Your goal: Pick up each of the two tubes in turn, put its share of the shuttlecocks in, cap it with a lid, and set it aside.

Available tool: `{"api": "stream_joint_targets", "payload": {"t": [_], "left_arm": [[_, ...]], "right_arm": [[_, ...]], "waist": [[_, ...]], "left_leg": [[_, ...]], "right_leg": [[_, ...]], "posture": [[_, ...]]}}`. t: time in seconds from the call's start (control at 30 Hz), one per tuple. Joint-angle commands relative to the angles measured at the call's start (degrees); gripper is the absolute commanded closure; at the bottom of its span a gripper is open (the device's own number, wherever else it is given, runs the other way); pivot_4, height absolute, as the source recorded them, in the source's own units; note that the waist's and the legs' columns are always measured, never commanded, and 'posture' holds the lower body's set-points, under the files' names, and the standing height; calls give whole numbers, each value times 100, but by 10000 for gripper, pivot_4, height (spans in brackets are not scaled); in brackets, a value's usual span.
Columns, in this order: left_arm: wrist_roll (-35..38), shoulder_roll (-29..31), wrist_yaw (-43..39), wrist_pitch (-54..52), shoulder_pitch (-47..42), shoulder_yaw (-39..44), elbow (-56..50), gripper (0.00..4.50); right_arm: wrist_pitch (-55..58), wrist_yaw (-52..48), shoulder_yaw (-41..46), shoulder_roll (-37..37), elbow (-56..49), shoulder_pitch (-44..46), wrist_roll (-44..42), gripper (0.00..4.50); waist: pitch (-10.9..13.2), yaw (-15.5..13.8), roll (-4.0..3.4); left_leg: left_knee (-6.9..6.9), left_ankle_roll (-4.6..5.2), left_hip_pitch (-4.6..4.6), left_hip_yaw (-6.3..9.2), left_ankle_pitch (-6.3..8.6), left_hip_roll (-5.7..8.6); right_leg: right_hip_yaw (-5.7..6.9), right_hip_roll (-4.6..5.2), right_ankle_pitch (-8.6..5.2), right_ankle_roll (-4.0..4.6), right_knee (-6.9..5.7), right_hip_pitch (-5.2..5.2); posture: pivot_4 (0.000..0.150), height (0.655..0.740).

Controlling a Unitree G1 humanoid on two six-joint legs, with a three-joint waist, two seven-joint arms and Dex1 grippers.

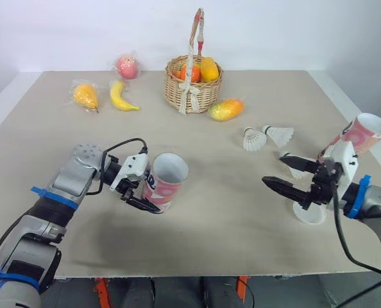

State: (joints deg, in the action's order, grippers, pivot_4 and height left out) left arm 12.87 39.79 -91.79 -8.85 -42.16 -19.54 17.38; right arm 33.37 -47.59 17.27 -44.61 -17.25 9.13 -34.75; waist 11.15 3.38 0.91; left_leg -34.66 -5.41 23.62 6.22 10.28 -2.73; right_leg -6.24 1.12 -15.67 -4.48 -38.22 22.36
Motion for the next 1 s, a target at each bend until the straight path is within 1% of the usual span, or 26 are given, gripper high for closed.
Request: {"api": "stream_joint_targets", "payload": {"t": [0.03,0.1,0.23,0.4,0.5,0.7,0.77,0.87,1.0], "left_arm": [[110,426,-71,-82,-9,-296,75,13764],[242,613,-71,-107,-71,-360,63,13764],[409,866,-71,-175,-79,-460,4,13764],[489,1070,-71,-200,27,-536,-98,13764],[512,1197,-71,-202,81,-612,-146,13764],[430,1372,-71,-98,13,-787,-13,13764],[465,1427,-71,-108,29,-818,-28,13764],[515,1476,-71,-118,55,-825,-62,13764],[555,1496,-71,-148,91,-792,-119,13764]], "right_arm": [[-215,534,-467,338,357,526,501,0],[-392,817,-783,584,662,789,897,0],[-550,1364,-1159,1091,1114,1176,1417,0],[-692,1759,-1402,1490,1449,1488,1824,0],[-834,2098,-1585,1769,1854,1819,2181,0],[-1337,2744,-1769,2341,3232,2633,2797,0],[-1535,2966,-1770,2544,3857,2938,2926,0],[-1859,3121,-1760,2786,4651,3352,3039,0],[-2289,3301,-1804,3019,5541,3802,3237,0]], "waist": [[-2,53,-3],[-2,101,-4],[-2,116,-6],[-2,115,-6],[-2,121,-6],[-2,162,-6],[-2,172,-5],[-2,266,-5],[-2,279,-6]], "left_leg": [[1,1,-9,-1,0,-1],[5,4,-11,-1,-2,-4],[13,7,-13,-1,-4,-5],[13,8,-15,0,-3,-5],[13,8,-20,-1,-3,-5],[20,21,-27,0,-10,-8],[20,22,-27,-1,-11,-9],[23,22,-27,-1,-11,-10],[27,32,-33,0,-16,-16]], "right_leg": [[-3,-4,0,1,-4,-2],[-3,-7,0,4,-7,-1],[-5,-10,-6,12,-21,8],[-5,-9,-19,21,-45,14],[-5,-11,-25,29,-62,19],[-6,-19,-28,37,-87,31],[-6,-20,-27,38,-87,32],[-7,-21,-27,42,-88,33],[-9,-28,-24,46,-94,35]], "posture": [[1500,7400],[1500,7400],[1500,7400],[1500,7400],[1500,7400],[1500,7400],[1500,7400],[1500,7400],[1500,7400]]}}
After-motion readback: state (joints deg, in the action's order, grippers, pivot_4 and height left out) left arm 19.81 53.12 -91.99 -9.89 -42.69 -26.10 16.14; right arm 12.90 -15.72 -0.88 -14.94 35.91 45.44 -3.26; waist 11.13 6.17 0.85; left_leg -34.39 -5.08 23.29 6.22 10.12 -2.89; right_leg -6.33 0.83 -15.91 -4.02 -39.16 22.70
